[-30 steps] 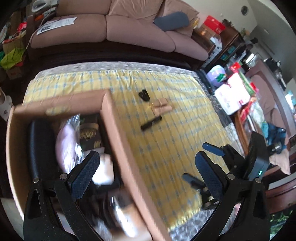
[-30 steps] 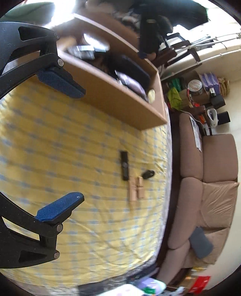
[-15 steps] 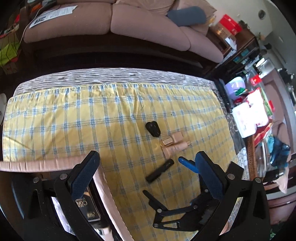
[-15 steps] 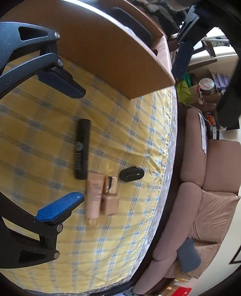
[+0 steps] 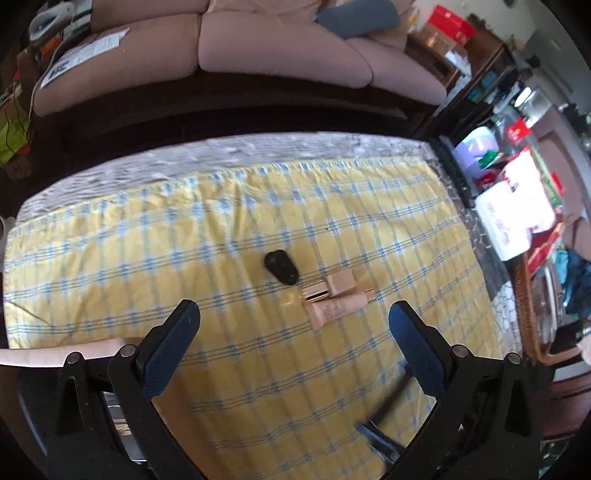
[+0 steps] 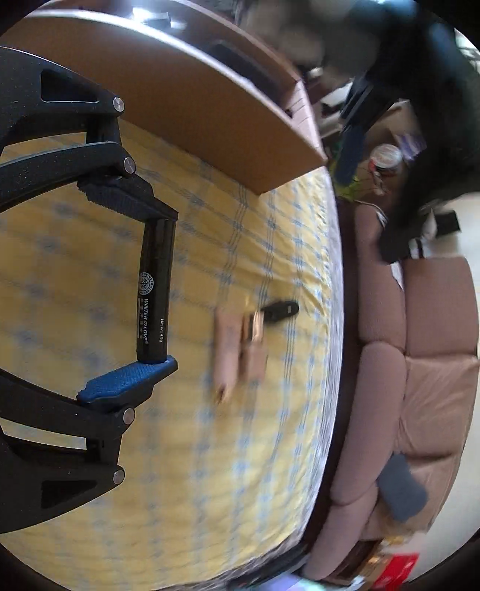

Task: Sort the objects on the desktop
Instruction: 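Grasp the black Winter Glove tube with the right tool while the left tool grasps the small black item, then carry the black tube and black item over the box and lower them in, then open the right tool to drop the black tube while the left tool releases the black item, then withdraw both open tools from the box toward the beige bottles on the blanket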

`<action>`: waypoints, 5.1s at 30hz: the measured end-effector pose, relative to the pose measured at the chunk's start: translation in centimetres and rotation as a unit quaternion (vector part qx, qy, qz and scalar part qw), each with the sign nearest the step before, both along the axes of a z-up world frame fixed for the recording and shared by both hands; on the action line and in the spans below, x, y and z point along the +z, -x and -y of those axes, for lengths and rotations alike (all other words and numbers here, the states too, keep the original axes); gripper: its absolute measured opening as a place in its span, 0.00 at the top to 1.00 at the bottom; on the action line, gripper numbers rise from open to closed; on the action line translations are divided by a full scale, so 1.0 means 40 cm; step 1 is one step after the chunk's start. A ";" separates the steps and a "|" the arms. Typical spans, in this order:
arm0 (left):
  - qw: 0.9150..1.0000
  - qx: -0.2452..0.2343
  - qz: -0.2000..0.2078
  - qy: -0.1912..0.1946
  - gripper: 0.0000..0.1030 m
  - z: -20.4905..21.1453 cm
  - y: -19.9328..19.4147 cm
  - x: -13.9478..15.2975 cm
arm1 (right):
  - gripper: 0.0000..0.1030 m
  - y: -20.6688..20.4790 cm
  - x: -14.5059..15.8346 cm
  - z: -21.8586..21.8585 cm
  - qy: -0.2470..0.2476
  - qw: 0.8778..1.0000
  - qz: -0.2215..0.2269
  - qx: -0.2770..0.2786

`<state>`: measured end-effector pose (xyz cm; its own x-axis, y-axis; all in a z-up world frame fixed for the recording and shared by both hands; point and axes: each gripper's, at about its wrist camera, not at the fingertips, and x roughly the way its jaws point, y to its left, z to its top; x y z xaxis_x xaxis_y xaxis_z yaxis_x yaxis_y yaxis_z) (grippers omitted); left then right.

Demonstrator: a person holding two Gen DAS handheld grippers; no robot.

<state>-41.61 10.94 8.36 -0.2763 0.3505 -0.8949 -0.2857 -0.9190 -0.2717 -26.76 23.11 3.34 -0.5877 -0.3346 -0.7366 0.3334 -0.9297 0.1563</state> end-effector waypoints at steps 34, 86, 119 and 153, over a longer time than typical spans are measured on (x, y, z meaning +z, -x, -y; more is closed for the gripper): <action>0.999 -0.032 -0.021 0.027 0.83 -0.011 -0.096 0.044 | 0.28 -0.160 0.118 -0.115 0.071 0.997 -0.016 -0.002; 0.993 0.066 0.011 -0.098 0.74 0.788 -0.769 0.101 | 0.28 -0.430 0.110 0.710 0.021 0.977 0.053 0.207; 0.988 0.080 0.024 -0.130 0.68 0.737 -0.604 0.036 | 0.25 -0.145 0.028 0.815 -0.360 0.828 -0.012 0.431; 0.997 0.041 -0.020 -0.068 0.00 0.597 -0.786 0.129 | 0.00 -0.369 0.247 0.517 -0.189 0.955 -0.053 0.220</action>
<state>-10.17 -12.92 13.53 -0.3440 0.4435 -0.8276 -0.2255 -0.8947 -0.3857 -12.01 2.42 13.22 -0.5287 -0.2882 -0.7984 0.7009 -0.6788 -0.2192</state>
